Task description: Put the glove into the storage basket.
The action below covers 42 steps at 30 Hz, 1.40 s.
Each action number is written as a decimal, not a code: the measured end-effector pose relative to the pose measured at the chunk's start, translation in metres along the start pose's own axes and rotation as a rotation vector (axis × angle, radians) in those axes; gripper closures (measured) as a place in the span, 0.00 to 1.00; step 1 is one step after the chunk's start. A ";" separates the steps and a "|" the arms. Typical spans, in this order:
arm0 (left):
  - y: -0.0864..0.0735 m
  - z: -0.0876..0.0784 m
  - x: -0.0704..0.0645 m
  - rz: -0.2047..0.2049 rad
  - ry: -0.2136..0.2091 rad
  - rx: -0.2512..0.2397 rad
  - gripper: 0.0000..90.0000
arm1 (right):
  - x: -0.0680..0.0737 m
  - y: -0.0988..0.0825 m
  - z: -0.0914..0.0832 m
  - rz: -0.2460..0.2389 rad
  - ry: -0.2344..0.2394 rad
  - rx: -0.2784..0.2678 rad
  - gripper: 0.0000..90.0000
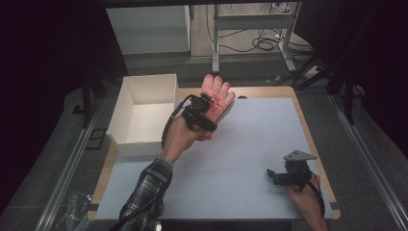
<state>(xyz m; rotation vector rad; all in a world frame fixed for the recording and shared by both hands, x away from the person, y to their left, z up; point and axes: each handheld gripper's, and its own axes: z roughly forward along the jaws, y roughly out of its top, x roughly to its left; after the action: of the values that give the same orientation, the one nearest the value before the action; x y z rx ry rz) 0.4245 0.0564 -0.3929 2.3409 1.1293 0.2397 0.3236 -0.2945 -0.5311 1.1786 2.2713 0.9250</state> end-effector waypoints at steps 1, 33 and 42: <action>0.001 -0.004 0.003 0.001 0.009 0.003 0.42 | 0.000 0.000 0.000 -0.001 0.000 0.000 0.11; -0.027 -0.068 0.107 -0.264 0.230 -0.059 0.41 | 0.000 0.000 0.000 0.001 -0.001 -0.002 0.11; -0.044 -0.058 0.133 -0.331 0.269 -0.038 0.41 | 0.000 0.000 0.000 0.001 -0.002 -0.002 0.11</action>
<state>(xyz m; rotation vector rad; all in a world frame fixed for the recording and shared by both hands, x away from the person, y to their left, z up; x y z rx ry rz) 0.4572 0.2034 -0.3759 2.0897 1.6032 0.4595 0.3236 -0.2943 -0.5312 1.1799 2.2678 0.9262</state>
